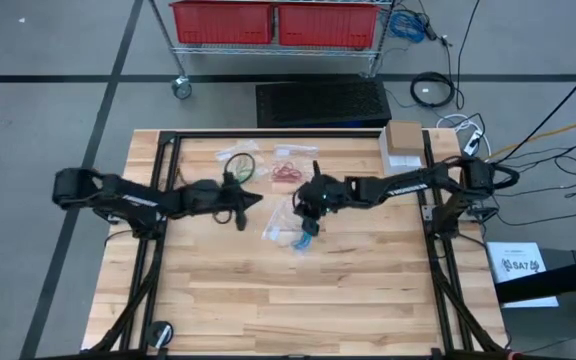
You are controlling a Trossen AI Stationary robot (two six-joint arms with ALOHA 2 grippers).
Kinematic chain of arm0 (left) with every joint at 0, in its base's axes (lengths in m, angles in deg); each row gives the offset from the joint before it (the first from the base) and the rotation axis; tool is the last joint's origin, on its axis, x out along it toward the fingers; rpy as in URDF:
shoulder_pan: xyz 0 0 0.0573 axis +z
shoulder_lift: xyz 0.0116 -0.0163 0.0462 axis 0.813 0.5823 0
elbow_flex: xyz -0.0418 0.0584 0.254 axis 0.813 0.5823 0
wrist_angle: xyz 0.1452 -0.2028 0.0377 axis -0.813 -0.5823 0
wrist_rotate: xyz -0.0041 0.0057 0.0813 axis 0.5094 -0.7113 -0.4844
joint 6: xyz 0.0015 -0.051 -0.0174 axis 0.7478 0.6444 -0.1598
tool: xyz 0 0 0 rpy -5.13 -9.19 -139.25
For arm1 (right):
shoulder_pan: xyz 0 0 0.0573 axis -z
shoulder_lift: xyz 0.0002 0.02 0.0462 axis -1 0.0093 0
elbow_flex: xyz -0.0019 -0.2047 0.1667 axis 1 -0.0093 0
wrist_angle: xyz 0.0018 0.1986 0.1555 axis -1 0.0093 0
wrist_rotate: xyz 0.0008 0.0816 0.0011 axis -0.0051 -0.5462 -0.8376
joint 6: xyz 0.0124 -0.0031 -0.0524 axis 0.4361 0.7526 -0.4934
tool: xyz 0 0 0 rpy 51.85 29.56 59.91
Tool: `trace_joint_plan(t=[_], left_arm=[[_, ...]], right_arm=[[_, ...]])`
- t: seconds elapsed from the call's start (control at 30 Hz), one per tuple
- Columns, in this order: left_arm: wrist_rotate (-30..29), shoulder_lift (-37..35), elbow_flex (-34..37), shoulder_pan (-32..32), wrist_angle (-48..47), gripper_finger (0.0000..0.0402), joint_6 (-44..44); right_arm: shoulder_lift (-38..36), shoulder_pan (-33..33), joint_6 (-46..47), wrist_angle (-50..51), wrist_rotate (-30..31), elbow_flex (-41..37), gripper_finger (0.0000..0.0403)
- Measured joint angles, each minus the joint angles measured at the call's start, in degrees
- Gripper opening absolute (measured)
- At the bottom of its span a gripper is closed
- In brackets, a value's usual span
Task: Sort rubber bands
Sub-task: Close the transparent zip bag that contains blue rubber bands
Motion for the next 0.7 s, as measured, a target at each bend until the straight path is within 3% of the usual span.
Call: trace_joint_plan(t=[0.17,0.37,0.7], left_arm=[[1.15,-5.31,7.31,-0.69,6.99,0.0001,2.43],[3.51,-6.72,8.19,-0.74,8.02,0.0001,2.54],[4.53,-6.72,8.2,-0.74,7.73,0.0,2.52]], right_arm=[[2.18,4.5,-0.48,-2.07,0.1,0.51,0.01],[11.34,6.7,-2.23,-2.31,-0.1,5.86,0.0173],[22.67,9.38,-2.85,3.87,-2.92,16.59,0.0193]])
